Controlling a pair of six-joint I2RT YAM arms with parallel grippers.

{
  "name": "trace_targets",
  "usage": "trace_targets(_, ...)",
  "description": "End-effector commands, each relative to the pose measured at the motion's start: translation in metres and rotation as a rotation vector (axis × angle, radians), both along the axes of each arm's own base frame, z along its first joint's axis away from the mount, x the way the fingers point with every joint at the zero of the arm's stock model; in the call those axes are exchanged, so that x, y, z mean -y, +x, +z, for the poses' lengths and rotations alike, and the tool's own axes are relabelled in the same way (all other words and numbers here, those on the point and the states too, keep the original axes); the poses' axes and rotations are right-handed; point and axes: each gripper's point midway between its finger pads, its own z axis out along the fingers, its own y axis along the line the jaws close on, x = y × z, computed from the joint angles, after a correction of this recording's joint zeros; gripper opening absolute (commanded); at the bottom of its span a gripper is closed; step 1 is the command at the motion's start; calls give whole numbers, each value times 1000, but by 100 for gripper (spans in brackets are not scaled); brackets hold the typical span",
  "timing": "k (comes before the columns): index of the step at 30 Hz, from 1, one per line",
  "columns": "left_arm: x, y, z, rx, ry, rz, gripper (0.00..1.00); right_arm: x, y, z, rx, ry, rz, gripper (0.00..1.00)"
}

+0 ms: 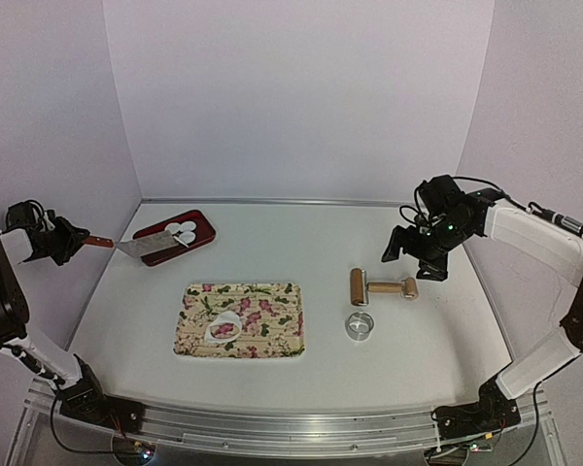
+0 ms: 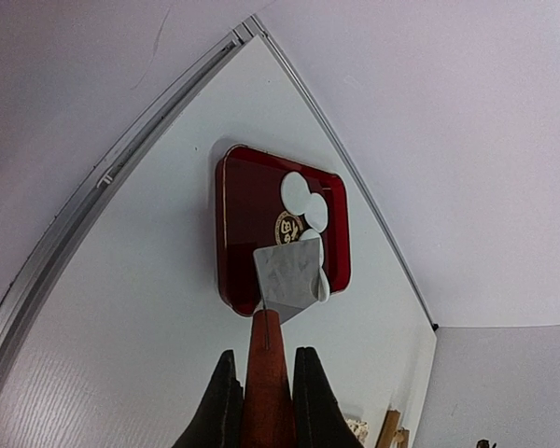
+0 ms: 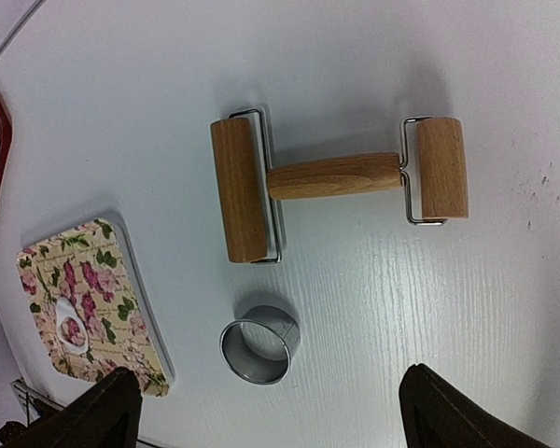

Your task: Roll out the dumpling wrappers from the dough

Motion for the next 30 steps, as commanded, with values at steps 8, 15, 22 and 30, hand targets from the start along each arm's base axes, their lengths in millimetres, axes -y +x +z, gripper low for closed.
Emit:
trace_targets(8,-107,-16,58,106,255,468,0,5,-1,8,28,1,-16,97)
trace_targets(15,-115,-24,72,92,328,514,0,6,1,12,39,-4,-17,97)
trace_targets(22,-119,-24,93,103,425,488,0,4,4,13,46,-7,-7,97)
trace_targets(30,-114,-22,122,147,483,456,0,2,10,18,61,-9,10,96)
